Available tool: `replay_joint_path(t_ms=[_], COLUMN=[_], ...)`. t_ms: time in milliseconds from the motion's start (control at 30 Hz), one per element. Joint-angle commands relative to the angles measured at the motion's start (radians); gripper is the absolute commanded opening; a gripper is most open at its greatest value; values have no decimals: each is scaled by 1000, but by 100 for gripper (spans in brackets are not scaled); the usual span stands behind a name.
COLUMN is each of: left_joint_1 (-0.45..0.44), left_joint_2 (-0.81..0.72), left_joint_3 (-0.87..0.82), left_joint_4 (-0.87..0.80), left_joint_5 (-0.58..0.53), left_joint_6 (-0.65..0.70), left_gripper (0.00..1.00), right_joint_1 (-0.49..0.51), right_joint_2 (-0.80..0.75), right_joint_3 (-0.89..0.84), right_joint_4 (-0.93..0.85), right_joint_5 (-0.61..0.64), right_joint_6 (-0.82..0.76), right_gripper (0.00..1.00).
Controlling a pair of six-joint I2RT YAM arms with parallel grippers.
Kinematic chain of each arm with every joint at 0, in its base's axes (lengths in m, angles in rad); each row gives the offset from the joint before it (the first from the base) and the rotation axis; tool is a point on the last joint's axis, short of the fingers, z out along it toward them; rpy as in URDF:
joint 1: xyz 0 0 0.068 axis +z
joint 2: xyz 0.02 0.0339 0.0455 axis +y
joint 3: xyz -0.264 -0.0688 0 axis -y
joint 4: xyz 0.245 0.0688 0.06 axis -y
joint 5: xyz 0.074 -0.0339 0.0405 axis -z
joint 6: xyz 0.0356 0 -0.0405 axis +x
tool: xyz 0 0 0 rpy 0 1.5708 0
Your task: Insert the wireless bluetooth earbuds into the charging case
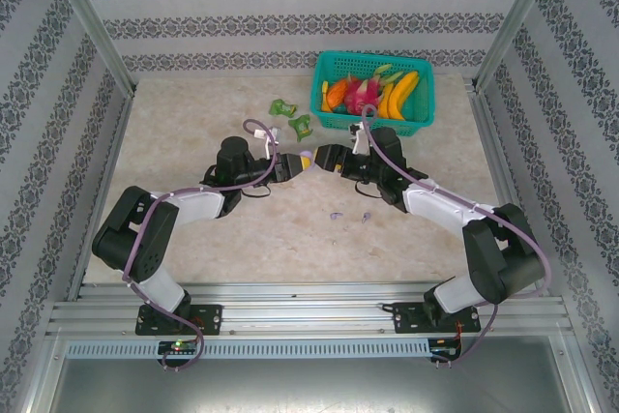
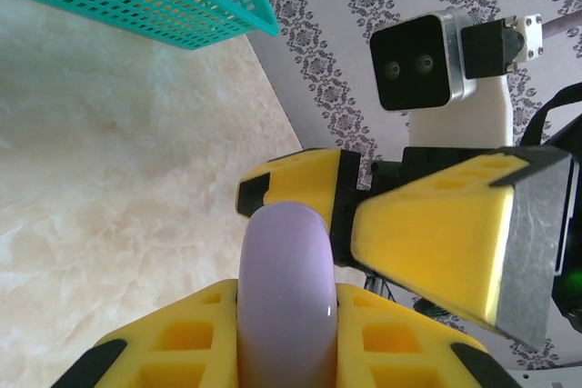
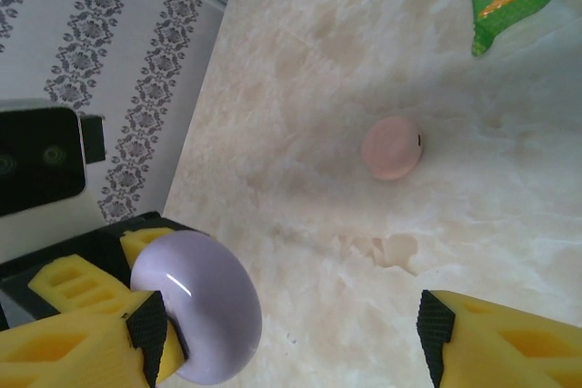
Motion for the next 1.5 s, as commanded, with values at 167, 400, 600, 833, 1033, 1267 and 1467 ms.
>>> replay_joint_path(t_ms=[167,400,600,833,1033,1267,1467], left_joint_1=[7,6,6,6,5,7,5], left_joint_2=[-12,-43,-65,-63,-52,-45,-40], left_joint_3=[44,40,43,44,45,49,76], left_joint_4=[-5,8,4,-5,-17,-62,-164], left_joint_5=[24,40,47,45,45,33,26], left_joint_6=[27,18,15,24,33,73,148], left_gripper=[16,16,16,16,16,16,14], right_joint_1=[18,-42,-64,-77,-81,-69,-9], right_joint_2=[27,81,133,69,-10,-46,-41], right_joint_3=[-13,-61,-65,-85,-82,-62,-31], right_joint_4=[44,107,151,136,115,65,6], right_joint_5=[-20,-14,-30,-32,-42,102,265], right_joint_6=[-21,32,70,72,87,382,639], right_gripper=[71,67,65,65,65,77,79])
